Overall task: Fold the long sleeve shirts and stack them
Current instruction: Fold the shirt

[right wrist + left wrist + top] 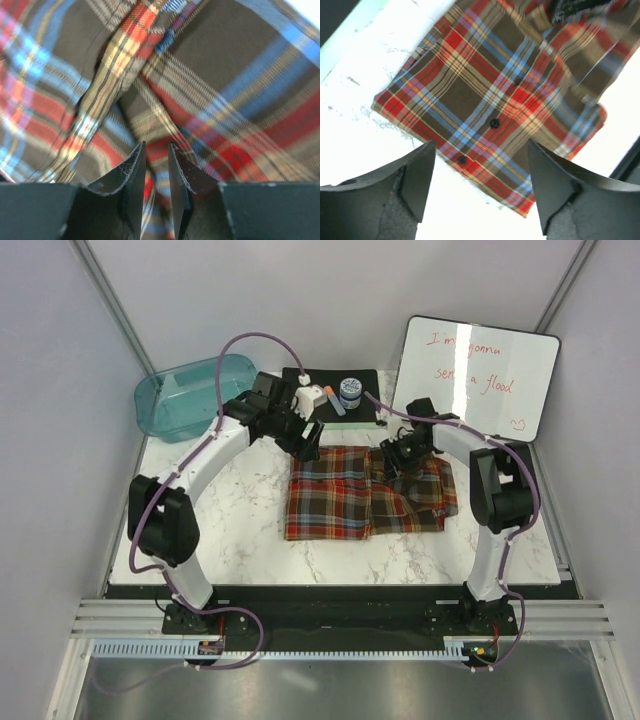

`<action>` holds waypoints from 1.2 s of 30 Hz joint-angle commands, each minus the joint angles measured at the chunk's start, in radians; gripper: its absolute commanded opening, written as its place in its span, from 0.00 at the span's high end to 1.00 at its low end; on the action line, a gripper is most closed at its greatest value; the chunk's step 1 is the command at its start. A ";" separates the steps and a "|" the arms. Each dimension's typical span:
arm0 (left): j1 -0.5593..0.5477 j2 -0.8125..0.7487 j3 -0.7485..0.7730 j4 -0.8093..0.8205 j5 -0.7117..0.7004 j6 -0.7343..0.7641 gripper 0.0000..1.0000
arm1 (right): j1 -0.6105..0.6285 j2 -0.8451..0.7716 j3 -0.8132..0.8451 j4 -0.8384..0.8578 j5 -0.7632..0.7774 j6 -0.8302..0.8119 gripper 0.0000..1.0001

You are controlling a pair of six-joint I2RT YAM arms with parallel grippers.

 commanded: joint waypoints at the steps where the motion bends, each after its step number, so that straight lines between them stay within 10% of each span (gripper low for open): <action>1: -0.032 0.102 0.004 -0.044 0.003 0.257 0.26 | 0.047 0.059 0.044 0.027 0.051 0.008 0.69; 9: -0.098 0.283 -0.091 -0.009 -0.066 0.263 0.54 | 0.033 -0.097 0.041 -0.029 0.061 0.043 0.64; 16: -0.359 0.211 -0.175 -0.064 0.101 -0.160 0.65 | -0.090 -0.267 0.000 -0.183 0.078 0.017 0.62; 22: -0.429 0.052 -0.134 0.089 0.261 -0.394 0.53 | -0.121 -0.315 -0.103 -0.238 0.123 -0.056 0.64; 36: 0.190 -0.414 -0.576 0.292 0.476 -0.562 0.01 | 0.160 0.024 -0.039 -0.078 0.138 -0.128 0.68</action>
